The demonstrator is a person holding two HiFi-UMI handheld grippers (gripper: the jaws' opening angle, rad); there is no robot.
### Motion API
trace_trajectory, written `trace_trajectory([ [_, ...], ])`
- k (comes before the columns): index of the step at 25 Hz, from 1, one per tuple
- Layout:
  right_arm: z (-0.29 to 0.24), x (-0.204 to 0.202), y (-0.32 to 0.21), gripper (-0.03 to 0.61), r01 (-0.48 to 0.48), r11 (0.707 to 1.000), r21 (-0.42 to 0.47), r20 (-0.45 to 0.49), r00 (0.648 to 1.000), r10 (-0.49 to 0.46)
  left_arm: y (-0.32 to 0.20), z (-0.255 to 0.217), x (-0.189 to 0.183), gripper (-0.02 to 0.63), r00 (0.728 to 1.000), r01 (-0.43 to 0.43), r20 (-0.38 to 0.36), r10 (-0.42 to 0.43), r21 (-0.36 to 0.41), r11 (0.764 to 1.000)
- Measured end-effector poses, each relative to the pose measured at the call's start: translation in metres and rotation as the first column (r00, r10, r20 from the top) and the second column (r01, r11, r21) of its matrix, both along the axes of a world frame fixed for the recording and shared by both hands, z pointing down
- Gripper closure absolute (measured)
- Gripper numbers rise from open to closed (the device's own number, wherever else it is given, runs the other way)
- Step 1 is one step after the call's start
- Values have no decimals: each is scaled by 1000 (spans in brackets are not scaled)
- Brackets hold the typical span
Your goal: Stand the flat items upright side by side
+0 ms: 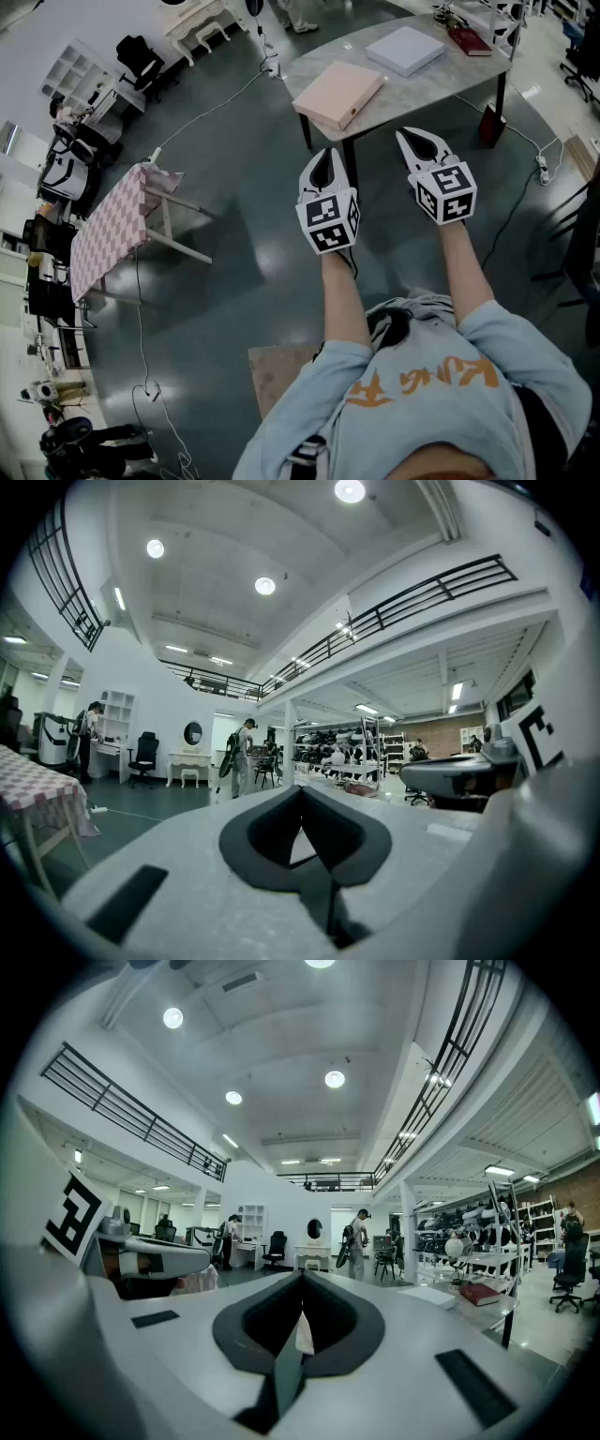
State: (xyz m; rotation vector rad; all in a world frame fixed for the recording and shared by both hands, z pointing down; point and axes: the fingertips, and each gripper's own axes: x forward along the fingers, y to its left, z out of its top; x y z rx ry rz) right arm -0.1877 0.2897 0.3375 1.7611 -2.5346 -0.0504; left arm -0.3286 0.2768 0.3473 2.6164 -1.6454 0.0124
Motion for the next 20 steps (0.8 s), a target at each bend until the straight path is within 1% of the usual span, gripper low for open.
trace_trajectory([
  [5, 3, -8, -1, 577, -5, 1000, -16, -15, 1000, 4, 0, 3, -5, 603, 1000, -11, 4, 11, -19, 1000],
  [9, 7, -4, -8, 577, -48, 999, -20, 0, 999, 48, -2, 9, -10, 603, 1000, -8, 2, 8, -39, 999],
  [15, 7, 3, -29, 577, -70, 997, -27, 22, 997, 70, -18, 13, -17, 603, 1000, -2, -12, 1, -52, 999],
  [17, 8, 5, -40, 575, -70, 997, -31, 28, 997, 71, -27, 15, -15, 603, 1000, -18, -9, 18, -60, 998],
  [20, 7, 6, -57, 575, -70, 997, -35, 52, 996, 72, -43, 14, -10, 603, 998, -52, 22, 54, -70, 996],
])
